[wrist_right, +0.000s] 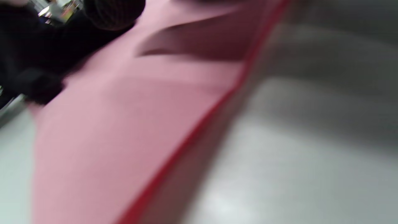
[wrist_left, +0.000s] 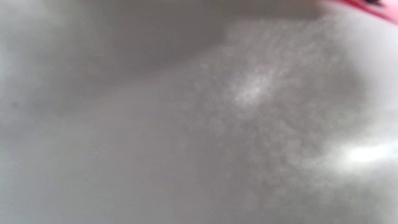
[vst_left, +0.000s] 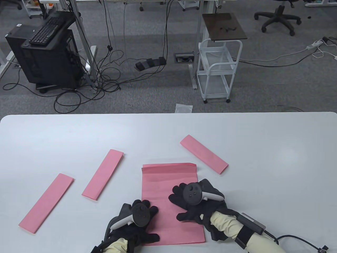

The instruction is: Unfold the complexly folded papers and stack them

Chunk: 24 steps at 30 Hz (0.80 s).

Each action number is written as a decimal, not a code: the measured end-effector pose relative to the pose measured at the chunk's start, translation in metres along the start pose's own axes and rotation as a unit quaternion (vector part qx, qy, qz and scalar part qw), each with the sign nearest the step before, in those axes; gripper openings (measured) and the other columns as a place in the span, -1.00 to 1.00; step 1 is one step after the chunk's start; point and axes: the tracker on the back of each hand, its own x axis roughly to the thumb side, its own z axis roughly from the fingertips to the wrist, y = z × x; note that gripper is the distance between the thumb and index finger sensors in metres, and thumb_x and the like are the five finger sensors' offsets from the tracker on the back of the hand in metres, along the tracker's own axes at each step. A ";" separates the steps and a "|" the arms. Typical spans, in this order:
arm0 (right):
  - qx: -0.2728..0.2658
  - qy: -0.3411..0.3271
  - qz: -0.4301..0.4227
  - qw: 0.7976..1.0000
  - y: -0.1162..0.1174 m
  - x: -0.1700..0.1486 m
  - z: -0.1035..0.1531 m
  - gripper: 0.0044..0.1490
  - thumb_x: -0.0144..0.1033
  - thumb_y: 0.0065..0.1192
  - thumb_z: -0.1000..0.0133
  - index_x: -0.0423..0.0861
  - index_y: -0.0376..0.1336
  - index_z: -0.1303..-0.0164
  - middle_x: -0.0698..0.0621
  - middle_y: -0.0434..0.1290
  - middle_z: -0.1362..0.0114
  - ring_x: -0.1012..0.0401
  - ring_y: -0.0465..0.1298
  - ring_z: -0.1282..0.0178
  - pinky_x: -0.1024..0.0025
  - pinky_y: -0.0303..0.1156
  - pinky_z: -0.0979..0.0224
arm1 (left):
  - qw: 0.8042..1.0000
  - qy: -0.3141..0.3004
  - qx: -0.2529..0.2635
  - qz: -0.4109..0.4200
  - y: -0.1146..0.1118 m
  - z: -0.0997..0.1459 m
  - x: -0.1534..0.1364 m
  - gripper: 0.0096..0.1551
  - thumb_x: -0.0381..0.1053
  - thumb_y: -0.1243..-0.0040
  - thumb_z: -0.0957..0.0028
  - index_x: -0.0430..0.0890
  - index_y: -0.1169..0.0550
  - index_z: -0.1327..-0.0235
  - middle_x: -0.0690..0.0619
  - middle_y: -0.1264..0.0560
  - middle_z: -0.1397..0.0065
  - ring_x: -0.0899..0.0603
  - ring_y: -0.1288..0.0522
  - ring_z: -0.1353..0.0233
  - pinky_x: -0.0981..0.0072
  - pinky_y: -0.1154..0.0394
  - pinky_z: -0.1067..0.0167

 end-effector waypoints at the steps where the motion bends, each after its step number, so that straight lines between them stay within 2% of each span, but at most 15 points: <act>1: 0.011 -0.002 0.009 1.000 0.001 0.005 -0.006 -0.09 0.14 0.03 -0.12 0.31 -0.27 -0.59 0.31 -0.44 -0.72 0.27 -0.53 -0.68 0.03 -0.74 -0.50 | 1.000 0.000 0.000 0.000 0.000 0.000 0.000 0.19 0.49 0.04 0.07 0.31 0.52 -0.36 0.24 0.77 -0.41 -0.09 0.81 -0.43 -0.07 0.75 -0.22; 3: 0.023 0.017 0.018 0.999 0.000 0.003 -0.019 -0.11 0.12 0.03 -0.13 0.32 -0.26 -0.58 0.31 -0.43 -0.71 0.28 -0.52 -0.68 0.04 -0.74 -0.50 | 1.000 0.000 0.000 0.000 0.000 0.000 0.000 0.19 0.49 0.04 0.07 0.31 0.52 -0.36 0.25 0.77 -0.41 -0.09 0.82 -0.43 -0.07 0.75 -0.22; 5: 0.034 0.039 0.005 0.999 -0.008 -0.008 -0.031 -0.14 0.16 0.05 -0.11 0.46 -0.27 -0.51 0.43 -0.45 -0.68 0.35 -0.54 -0.67 0.04 -0.74 -0.50 | 1.000 0.001 0.000 0.000 0.000 0.000 0.000 0.20 0.49 0.04 0.07 0.31 0.52 -0.36 0.24 0.77 -0.41 -0.09 0.81 -0.43 -0.07 0.75 -0.22; 7: 0.005 0.077 -0.051 0.996 -0.022 -0.024 -0.042 -0.21 0.12 0.07 -0.12 0.49 -0.19 -0.47 0.49 -0.40 -0.67 0.41 -0.51 -0.67 0.07 -0.75 -0.51 | 1.000 0.000 0.000 0.000 0.000 0.000 0.000 0.20 0.49 0.04 0.07 0.31 0.52 -0.36 0.24 0.77 -0.41 -0.09 0.81 -0.43 -0.07 0.75 -0.22; 10: -0.001 0.121 -0.085 0.989 -0.039 -0.045 -0.054 -0.23 0.13 0.06 -0.12 0.56 -0.20 -0.44 0.54 -0.41 -0.65 0.44 -0.52 -0.64 0.09 -0.75 -0.51 | 1.000 -0.001 -0.001 0.000 0.000 0.000 0.000 0.20 0.49 0.04 0.07 0.31 0.52 -0.36 0.24 0.77 -0.41 -0.09 0.82 -0.43 -0.07 0.75 -0.22; 14: -0.024 0.177 -0.124 0.976 -0.055 -0.066 -0.063 -0.23 0.15 0.08 -0.09 0.53 -0.18 -0.44 0.54 -0.38 -0.64 0.47 -0.51 -0.64 0.10 -0.75 -0.52 | 1.000 -0.001 -0.001 0.000 0.000 -0.001 0.000 0.19 0.49 0.04 0.07 0.31 0.52 -0.36 0.24 0.77 -0.41 -0.09 0.82 -0.43 -0.08 0.75 -0.21; 22: -0.041 0.194 -0.153 0.968 -0.061 -0.068 -0.065 -0.28 0.08 0.07 -0.13 0.48 -0.12 -0.45 0.53 -0.35 -0.66 0.44 -0.48 -0.66 0.08 -0.71 -0.54 | 1.000 -0.001 -0.001 0.000 0.000 -0.001 0.000 0.20 0.49 0.04 0.06 0.31 0.52 -0.36 0.24 0.77 -0.41 -0.09 0.81 -0.43 -0.07 0.75 -0.22; 24: -0.047 0.188 -0.159 0.968 -0.066 -0.063 -0.063 -0.27 0.07 0.06 -0.13 0.40 -0.10 -0.49 0.44 -0.32 -0.69 0.38 -0.46 -0.68 0.06 -0.70 -0.54 | 1.000 0.000 0.001 0.000 0.000 -0.001 0.000 0.19 0.49 0.04 0.07 0.31 0.52 -0.36 0.24 0.77 -0.42 -0.09 0.81 -0.43 -0.07 0.75 -0.22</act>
